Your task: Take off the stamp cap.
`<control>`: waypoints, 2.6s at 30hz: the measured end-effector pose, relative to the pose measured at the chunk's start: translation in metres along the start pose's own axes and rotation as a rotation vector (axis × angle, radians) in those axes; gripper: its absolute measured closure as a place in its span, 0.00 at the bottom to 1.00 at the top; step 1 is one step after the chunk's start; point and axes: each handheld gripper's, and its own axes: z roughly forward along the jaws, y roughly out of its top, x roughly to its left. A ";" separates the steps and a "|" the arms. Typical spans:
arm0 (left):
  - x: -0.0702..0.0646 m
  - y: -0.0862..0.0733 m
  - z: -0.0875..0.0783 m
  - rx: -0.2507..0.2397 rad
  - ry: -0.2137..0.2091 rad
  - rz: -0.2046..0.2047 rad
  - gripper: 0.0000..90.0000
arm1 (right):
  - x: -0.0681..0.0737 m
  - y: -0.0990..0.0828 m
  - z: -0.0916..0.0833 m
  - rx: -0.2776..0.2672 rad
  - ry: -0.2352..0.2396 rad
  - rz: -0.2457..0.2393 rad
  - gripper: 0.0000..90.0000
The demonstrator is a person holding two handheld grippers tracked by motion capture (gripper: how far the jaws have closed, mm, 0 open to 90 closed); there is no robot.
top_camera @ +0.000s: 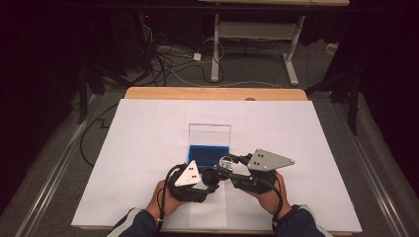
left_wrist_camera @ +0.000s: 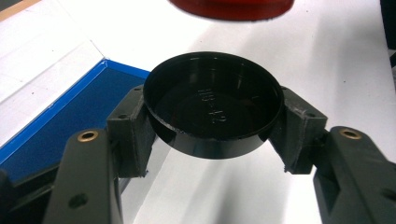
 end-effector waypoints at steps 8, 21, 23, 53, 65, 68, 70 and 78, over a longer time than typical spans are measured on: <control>0.002 -0.001 -0.005 0.000 0.019 0.004 0.40 | -0.004 -0.001 -0.005 0.012 -0.024 -0.004 0.63; 0.009 -0.003 -0.021 -0.011 0.050 0.011 0.40 | -0.010 -0.002 -0.012 0.012 -0.043 -0.005 0.63; 0.010 -0.003 -0.026 -0.012 0.062 0.010 0.40 | -0.011 -0.003 -0.014 0.013 -0.045 -0.002 0.63; 0.020 -0.020 -0.079 -0.020 0.158 -0.007 0.40 | -0.020 -0.004 -0.021 0.016 -0.071 0.003 0.63; 0.019 -0.034 -0.094 0.007 0.186 -0.006 0.40 | -0.023 -0.003 -0.019 0.008 -0.089 0.011 0.63; 0.020 -0.038 -0.097 0.011 0.195 -0.009 0.40 | -0.024 -0.003 -0.018 0.011 -0.092 0.008 0.63; 0.020 -0.039 -0.099 0.011 0.202 -0.013 0.40 | -0.025 -0.003 -0.016 0.012 -0.095 0.010 0.63; 0.019 -0.045 -0.105 0.012 0.209 -0.024 0.40 | -0.029 -0.002 -0.009 0.021 -0.104 0.009 0.63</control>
